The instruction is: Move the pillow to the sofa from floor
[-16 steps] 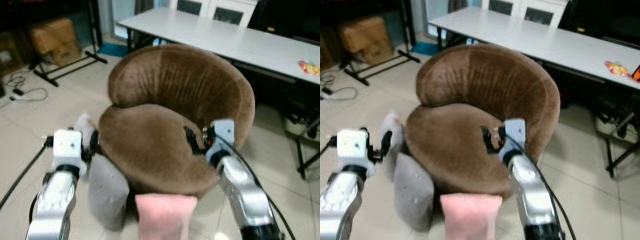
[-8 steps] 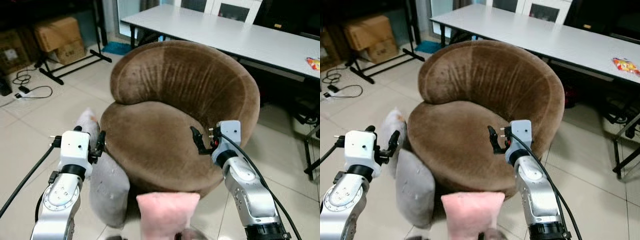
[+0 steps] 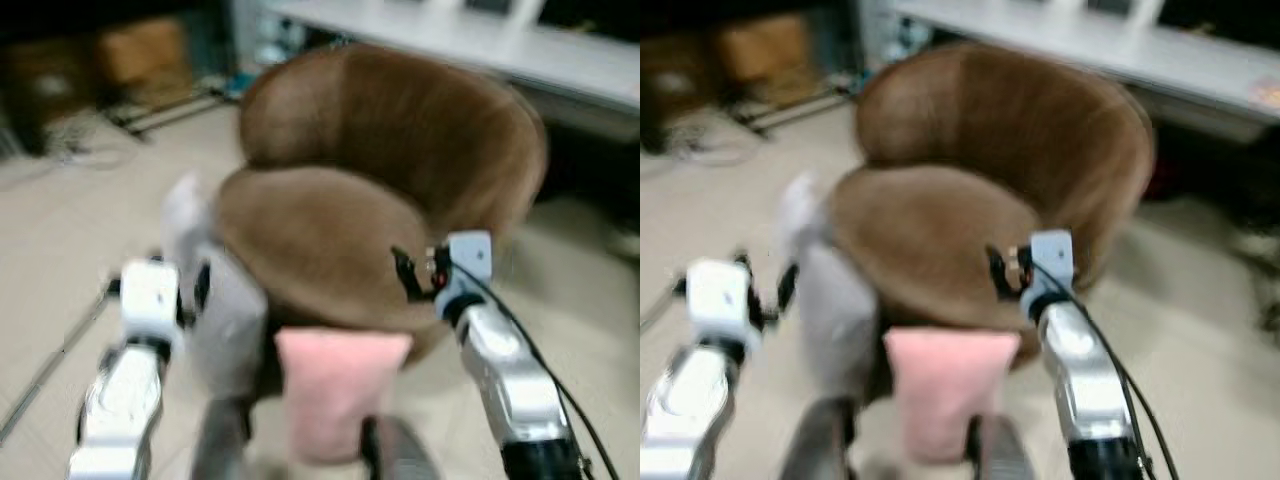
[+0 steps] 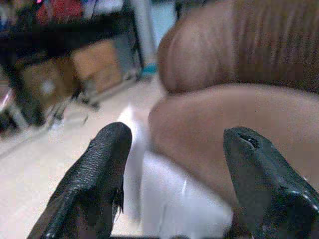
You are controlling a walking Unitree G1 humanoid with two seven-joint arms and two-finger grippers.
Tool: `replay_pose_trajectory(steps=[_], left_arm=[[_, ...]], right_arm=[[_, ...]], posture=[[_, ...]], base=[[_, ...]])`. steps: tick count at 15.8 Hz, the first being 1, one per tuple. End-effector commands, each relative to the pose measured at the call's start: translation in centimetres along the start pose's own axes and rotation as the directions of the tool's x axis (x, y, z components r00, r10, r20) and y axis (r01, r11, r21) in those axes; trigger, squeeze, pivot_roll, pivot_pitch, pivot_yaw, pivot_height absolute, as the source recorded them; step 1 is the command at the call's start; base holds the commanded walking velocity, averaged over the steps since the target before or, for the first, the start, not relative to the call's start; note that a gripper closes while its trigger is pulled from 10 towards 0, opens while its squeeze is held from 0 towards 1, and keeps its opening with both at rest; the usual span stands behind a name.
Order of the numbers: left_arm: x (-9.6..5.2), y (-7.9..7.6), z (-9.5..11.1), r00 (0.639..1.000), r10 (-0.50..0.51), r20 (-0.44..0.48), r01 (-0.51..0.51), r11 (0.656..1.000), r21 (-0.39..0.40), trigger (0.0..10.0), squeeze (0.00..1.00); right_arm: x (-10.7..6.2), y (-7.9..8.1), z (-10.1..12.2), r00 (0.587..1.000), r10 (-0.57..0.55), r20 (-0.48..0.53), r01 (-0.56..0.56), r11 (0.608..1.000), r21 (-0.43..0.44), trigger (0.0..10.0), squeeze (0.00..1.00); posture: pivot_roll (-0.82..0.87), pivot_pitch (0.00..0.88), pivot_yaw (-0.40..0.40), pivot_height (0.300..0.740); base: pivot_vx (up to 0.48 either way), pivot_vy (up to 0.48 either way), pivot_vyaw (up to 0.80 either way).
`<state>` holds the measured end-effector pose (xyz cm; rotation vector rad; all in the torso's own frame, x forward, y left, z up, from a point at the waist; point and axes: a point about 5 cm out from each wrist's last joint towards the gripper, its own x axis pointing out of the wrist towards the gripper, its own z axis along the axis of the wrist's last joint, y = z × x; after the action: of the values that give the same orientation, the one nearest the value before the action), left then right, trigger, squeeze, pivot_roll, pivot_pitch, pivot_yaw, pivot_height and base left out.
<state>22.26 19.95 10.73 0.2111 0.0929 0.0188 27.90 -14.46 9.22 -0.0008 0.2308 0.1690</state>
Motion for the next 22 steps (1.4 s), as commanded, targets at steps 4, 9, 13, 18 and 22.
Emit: replay_pose_trajectory(steps=[4, 9, 13, 18, 22], left_arm=[[0.47, 0.39, 1.0, 0.999, 0.005, 0.039, -0.006, 1.0, 0.019, 10.0, 0.0], [0.34, 0.51, 0.87, 0.999, 0.003, 0.041, -0.004, 1.0, 0.007, 10.0, 0.0], [0.28, 0.51, 0.77, 0.999, 0.0, 0.037, -0.001, 1.0, 0.01, 10.0, 0.0], [0.47, 0.47, 0.91, 0.999, -0.001, 0.036, 0.001, 1.0, 0.0, 10.0, 0.0], [0.37, 0.03, 0.92, 0.999, -0.025, 0.046, 0.025, 1.0, 0.001, 10.0, 0.0]], right_arm=[[0.16, 0.35, 0.02, 1.0, 0.001, -0.003, -0.001, 1.0, -0.002, 10.0, 0.0], [0.28, 0.35, 0.05, 1.0, 0.007, -0.003, -0.007, 1.0, 0.003, 10.0, 0.0], [0.31, 0.23, -0.1, 1.0, 0.001, -0.016, -0.001, 1.0, -0.027, 10.0, 0.0], [0.36, 0.14, -0.18, 1.0, -0.009, -0.019, 0.008, 1.0, -0.028, 10.0, 0.0], [0.18, 0.91, -0.68, 0.994, 0.102, -0.049, -0.105, 0.993, -0.061, 10.0, 0.0]], posture=[[-0.07, 0.0, -0.066, 0.56], [-0.07, 0.0, -0.069, 0.56], [-0.07, 0.0, -0.067, 0.56], [-0.07, 0.0, -0.067, 0.56], [-0.07, 0.0, -0.066, 0.56]], base=[[0.0, 0.0, 0.0], [0.12, 0.0, 0.0], [0.332, 0.0, 0.0], [0.363, 0.0, 0.57], [0.254, 0.0, 0.0]])
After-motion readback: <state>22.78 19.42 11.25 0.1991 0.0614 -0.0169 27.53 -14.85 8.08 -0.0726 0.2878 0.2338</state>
